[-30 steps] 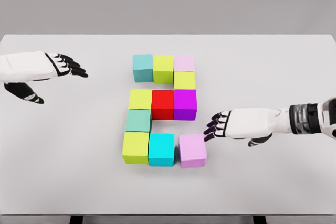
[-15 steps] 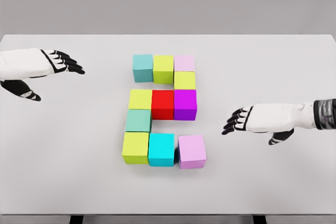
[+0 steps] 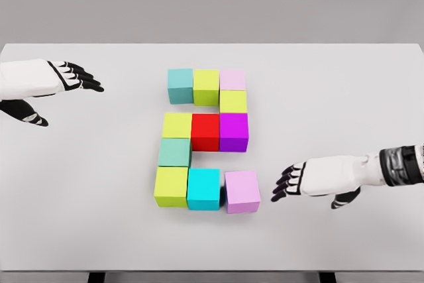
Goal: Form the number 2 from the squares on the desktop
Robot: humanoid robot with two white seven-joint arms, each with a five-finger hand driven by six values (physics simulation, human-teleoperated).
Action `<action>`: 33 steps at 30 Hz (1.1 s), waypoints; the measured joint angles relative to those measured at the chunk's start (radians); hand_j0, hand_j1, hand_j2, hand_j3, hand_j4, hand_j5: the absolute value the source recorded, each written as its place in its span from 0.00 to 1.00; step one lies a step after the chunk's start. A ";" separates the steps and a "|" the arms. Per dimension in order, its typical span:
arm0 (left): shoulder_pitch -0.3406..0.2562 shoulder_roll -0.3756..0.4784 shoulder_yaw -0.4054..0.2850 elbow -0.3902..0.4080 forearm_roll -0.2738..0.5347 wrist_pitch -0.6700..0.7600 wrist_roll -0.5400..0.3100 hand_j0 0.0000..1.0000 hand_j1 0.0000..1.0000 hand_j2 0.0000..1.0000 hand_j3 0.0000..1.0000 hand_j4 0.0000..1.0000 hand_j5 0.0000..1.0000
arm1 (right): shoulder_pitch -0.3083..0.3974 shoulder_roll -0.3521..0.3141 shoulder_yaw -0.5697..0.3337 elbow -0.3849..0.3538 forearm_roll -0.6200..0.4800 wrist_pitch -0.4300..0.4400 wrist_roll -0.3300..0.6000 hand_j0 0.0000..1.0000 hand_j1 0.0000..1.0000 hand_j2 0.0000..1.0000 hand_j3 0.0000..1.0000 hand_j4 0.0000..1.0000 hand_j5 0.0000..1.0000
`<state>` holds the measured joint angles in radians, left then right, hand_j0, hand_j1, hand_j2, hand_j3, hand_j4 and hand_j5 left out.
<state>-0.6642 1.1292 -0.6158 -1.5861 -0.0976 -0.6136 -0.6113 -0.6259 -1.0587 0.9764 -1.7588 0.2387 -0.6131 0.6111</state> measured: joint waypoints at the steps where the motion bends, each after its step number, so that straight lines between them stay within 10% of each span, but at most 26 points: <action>1: 0.000 0.000 0.000 0.000 0.000 0.000 0.000 1.00 1.00 1.00 1.00 1.00 1.00 | 0.002 0.004 0.001 0.000 0.000 0.000 0.000 1.00 1.00 1.00 1.00 1.00 1.00; 33: 0.000 0.008 0.000 0.006 0.000 0.000 0.000 1.00 1.00 1.00 1.00 1.00 1.00 | -0.006 0.067 0.016 -0.002 -0.002 0.000 0.000 1.00 1.00 1.00 1.00 1.00 1.00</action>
<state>-0.6642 1.1370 -0.6153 -1.5800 -0.0976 -0.6136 -0.6113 -0.6320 -0.9919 0.9928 -1.7607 0.2372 -0.6131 0.6112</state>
